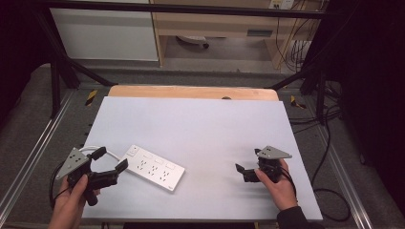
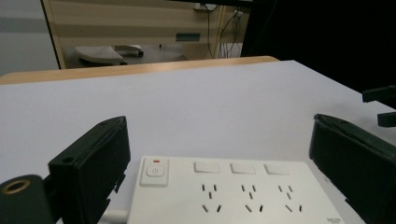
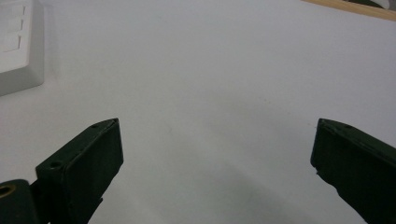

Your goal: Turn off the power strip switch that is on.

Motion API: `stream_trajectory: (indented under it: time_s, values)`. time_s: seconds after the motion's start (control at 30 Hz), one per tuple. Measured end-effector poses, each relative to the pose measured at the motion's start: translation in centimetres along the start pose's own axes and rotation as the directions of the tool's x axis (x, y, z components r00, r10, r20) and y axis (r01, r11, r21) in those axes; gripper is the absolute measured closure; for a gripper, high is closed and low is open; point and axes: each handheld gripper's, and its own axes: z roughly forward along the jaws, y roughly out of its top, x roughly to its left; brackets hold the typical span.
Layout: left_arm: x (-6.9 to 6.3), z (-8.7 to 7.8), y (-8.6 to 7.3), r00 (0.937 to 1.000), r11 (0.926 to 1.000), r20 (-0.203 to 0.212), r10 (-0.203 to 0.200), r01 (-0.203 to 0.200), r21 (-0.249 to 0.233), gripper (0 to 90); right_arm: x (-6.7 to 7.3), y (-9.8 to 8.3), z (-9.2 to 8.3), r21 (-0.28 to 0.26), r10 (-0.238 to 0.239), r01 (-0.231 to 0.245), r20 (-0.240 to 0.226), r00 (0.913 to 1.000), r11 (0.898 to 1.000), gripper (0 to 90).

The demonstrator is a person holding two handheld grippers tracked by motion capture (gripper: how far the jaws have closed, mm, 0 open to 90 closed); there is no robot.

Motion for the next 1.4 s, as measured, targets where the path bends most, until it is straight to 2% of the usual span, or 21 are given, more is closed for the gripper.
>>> stream_trajectory:
  time_s: [0.23,0.57,1.07,1.4]
  values:
    - [0.1,0.1,-1.6,1.0,0.9996,-0.001,-0.006,0.006,0.028,5.2,-0.1,0.0,0.0,-0.001,-0.001,0.001,0.001,1.0,1.0,2.8]
    - [-0.3,0.9,-2.6,0.9999,0.998,0.013,0.008,-0.008,0.063,5.3,0.0,0.0,-0.1,0.0,-0.001,0.001,0.001,1.0,1.0,2.8]
    - [-0.8,1.7,-3.6,0.9995,0.9908,0.029,0.01,-0.014,0.135,5.2,-0.1,0.0,0.0,0.003,0.0,0.0,0.002,1.0,1.0,2.8]
    - [-1.6,2.1,-4.0,0.9987,0.9845,0.041,0.031,-0.038,0.171,5.2,-0.1,-0.3,0.5,0.039,0.002,-0.003,0.01,0.9999,0.999,2.8]
